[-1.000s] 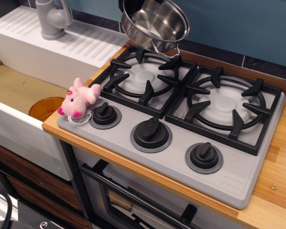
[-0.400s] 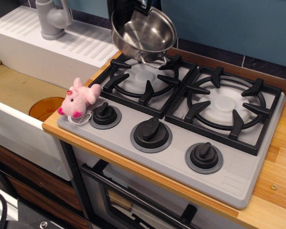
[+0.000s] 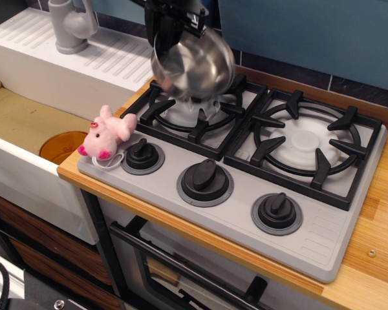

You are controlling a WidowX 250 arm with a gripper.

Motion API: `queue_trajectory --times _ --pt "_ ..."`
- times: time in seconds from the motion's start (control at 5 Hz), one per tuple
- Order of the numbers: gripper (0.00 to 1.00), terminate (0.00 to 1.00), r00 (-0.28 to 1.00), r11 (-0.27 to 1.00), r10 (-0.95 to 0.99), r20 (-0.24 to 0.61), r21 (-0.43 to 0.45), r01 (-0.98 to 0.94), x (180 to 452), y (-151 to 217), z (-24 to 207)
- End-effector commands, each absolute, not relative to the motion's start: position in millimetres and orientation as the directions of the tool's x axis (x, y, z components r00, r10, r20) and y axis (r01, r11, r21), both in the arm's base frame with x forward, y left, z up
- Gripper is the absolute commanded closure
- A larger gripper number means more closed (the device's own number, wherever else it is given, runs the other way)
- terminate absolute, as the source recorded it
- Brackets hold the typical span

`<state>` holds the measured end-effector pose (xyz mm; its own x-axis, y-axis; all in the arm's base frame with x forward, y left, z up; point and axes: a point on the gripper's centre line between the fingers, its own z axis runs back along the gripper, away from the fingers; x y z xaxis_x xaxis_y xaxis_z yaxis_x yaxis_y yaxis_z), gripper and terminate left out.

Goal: Put pan on stove and put stuffedpig in pan

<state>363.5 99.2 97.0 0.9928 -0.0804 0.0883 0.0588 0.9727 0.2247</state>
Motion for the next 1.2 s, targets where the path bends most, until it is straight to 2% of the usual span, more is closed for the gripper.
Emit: queue_trajectory --times 0.0,0.4,0.8,1.0 --pt "0.00 0.00 0.987 0.973 -0.089 0.135 0.223 0.058 373.2 96.5 106.5" --pt "0.00 0.00 0.992 0.970 -0.081 0.099 0.237 0.055 369.7 91.2 128.4" --pt "0.00 0.00 0.991 0.961 -0.127 0.035 0.252 0.115 376.3 76.9 169.0" --pt "0.00 0.00 0.991 0.961 -0.127 0.035 0.252 0.115 376.3 76.9 169.0"
